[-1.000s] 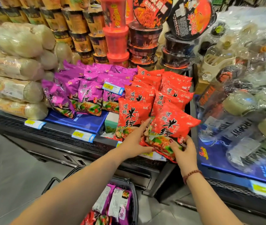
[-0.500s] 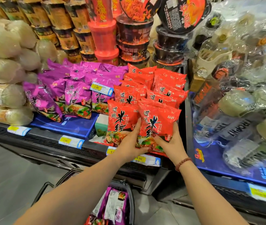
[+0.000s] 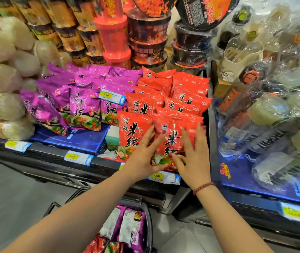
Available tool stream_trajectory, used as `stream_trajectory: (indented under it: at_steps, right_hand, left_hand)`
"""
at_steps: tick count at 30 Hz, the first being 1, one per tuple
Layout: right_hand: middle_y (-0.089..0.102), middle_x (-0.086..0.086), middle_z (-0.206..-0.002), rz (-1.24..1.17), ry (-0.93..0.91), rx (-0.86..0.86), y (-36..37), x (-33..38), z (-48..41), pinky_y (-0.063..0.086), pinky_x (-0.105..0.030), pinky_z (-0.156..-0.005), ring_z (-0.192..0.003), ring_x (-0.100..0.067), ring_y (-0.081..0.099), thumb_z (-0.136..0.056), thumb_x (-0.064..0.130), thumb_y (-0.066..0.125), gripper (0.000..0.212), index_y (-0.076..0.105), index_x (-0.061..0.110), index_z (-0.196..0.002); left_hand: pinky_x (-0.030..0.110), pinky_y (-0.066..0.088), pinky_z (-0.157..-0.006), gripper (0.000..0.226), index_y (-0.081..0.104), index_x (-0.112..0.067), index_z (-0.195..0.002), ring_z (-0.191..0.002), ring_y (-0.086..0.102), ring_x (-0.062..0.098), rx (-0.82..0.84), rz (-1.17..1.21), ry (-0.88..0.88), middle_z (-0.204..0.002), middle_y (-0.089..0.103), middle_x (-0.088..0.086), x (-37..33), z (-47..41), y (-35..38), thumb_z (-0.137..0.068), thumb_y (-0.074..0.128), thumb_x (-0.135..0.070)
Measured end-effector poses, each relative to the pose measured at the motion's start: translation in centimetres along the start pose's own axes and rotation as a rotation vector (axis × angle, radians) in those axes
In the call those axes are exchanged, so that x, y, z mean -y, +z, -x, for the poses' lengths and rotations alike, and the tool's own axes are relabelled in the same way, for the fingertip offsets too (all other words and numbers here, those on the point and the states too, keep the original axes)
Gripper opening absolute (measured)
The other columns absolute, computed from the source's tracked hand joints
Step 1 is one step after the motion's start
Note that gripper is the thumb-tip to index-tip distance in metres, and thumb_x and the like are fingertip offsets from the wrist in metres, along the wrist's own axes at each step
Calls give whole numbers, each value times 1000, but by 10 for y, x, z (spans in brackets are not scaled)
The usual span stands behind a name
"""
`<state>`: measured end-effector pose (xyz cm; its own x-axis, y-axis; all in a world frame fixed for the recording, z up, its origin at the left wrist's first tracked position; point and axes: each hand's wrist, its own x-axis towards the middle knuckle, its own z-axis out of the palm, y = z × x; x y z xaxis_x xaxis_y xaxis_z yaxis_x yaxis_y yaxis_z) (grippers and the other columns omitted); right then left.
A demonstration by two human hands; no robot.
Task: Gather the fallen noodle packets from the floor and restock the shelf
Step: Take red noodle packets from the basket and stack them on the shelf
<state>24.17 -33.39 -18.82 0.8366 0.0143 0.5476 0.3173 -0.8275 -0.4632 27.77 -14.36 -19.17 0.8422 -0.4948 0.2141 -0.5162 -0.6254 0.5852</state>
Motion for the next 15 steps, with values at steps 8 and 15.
stream_trajectory:
  at_steps: [8,15]
  right_hand:
    - [-25,8,-157,-11,145,292,24,-21,19,42,-47,-106,-148,-19,-8,-85,41,68,100,-7,37,-151]
    - [-15,1,-160,64,199,323,15,-12,18,33,-47,-112,-148,-27,2,-83,45,68,96,2,33,-152]
  left_hand:
    - [52,34,-112,109,11,-38,-154,-149,13,32,31,-306,184,-162,-20,-4,17,-5,3,-70,81,-50]
    - [50,41,-106,111,-8,-48,-149,-150,11,30,103,-308,157,-157,-32,-12,16,-4,3,-77,76,-50]
